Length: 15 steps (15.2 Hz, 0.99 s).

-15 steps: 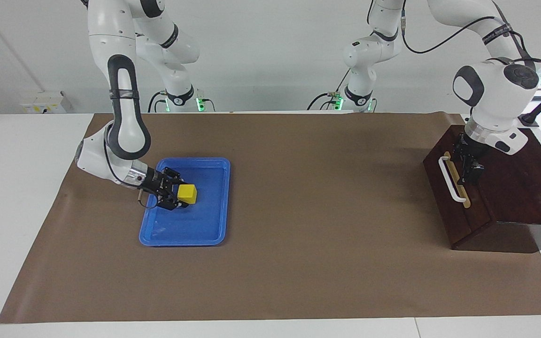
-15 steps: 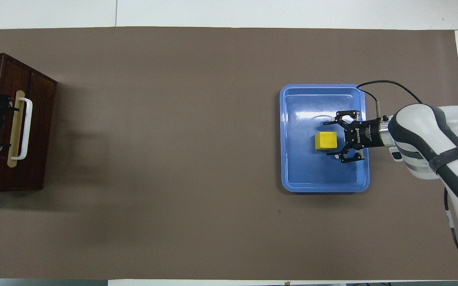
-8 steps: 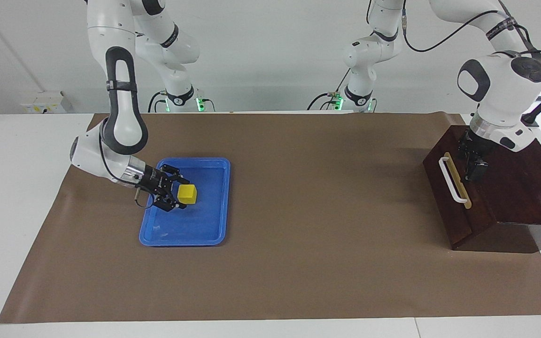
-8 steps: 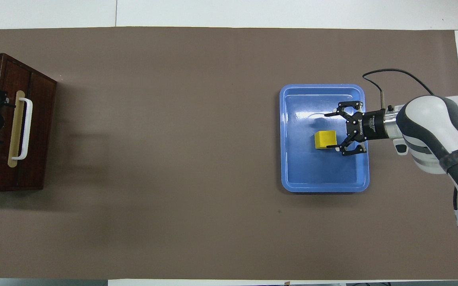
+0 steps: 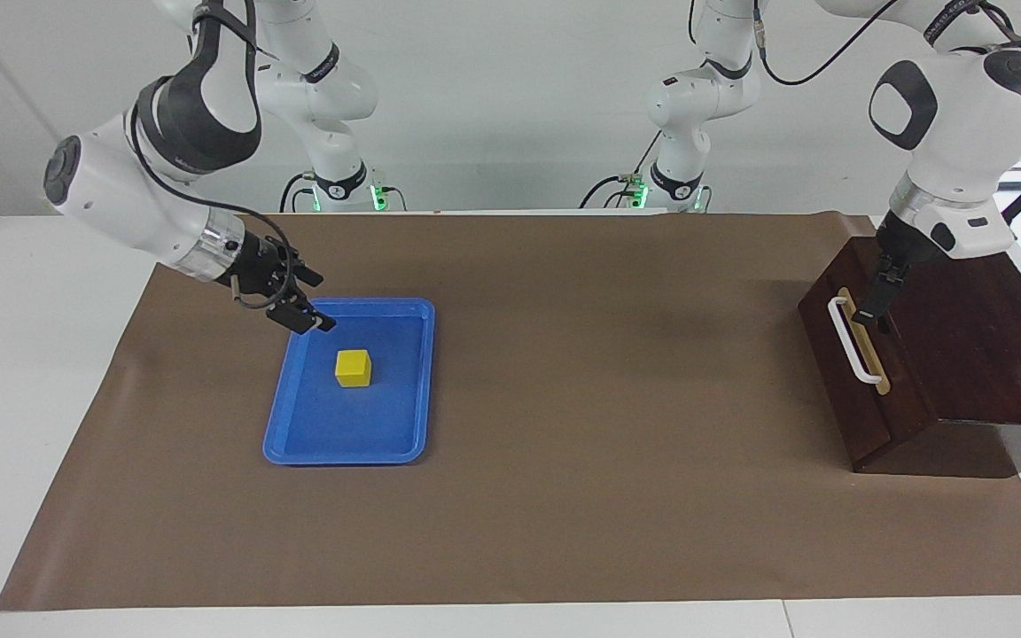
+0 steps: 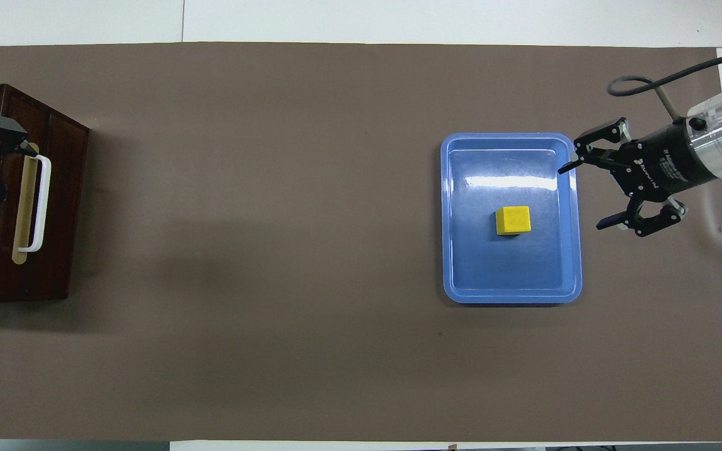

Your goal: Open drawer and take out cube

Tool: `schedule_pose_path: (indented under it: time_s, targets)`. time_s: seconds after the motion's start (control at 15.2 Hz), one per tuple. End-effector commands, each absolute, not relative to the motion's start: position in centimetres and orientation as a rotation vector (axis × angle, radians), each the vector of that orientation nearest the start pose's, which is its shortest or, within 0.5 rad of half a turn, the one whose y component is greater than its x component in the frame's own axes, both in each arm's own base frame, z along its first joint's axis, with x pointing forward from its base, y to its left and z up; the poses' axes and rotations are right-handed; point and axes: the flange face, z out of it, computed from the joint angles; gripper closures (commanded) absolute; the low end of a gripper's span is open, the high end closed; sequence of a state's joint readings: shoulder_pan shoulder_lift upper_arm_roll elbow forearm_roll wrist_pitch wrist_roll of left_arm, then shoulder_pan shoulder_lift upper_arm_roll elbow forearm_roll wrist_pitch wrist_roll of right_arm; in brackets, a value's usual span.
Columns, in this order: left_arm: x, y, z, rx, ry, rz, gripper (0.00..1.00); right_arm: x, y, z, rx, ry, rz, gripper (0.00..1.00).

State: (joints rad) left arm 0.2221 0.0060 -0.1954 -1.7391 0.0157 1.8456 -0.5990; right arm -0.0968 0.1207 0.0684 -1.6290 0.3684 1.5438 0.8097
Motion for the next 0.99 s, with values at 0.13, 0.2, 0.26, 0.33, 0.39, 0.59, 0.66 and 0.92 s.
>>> schedule_pose_path:
  time_s: [0.13, 0.2, 0.26, 0.33, 0.39, 0.59, 0.66, 0.92]
  targets:
    - [55.2, -1.1, 59.1, -3.114, -0.435, -0.107, 0.0, 55.3, 1.0, 57.9, -2.893, 0.662, 0.317, 0.0]
    - [54.7, -1.3, 59.4, -3.12, -0.37, -0.081, 0.0, 54.9, 1.0, 58.7, -2.943, 0.535, 0.282, 0.0]
    - [54.2, -1.9, 59.5, -3.123, -0.302, -0.05, 0.0, 54.4, 0.8, 59.5, -3.021, 0.335, 0.238, 0.0]
    - [53.7, -2.2, 59.7, -3.125, -0.24, -0.023, 0.0, 54.3, 0.8, 60.2, -3.103, 0.122, 0.198, 0.0]
    - [53.3, -2.8, 59.5, -3.13, -0.193, 0.006, 0.0, 54.3, 0.6, 61.2, -3.143, -0.027, 0.169, 0.0]
    - [52.8, -3.9, 60.1, -3.162, -0.177, 0.0, 0.0, 54.3, -0.1, 63.7, -3.147, -0.19, 0.127, 0.0]
    - [52.9, -4.8, 60.4, -3.193, -0.17, -0.016, 0.0, 53.8, -0.5, 63.3, -3.133, -0.294, 0.176, 0.0]
    - [52.5, -6.0, 60.1, -3.198, -0.146, 0.013, 0.0, 52.7, -1.0, 61.4, -3.119, -0.3, 0.265, 0.0]
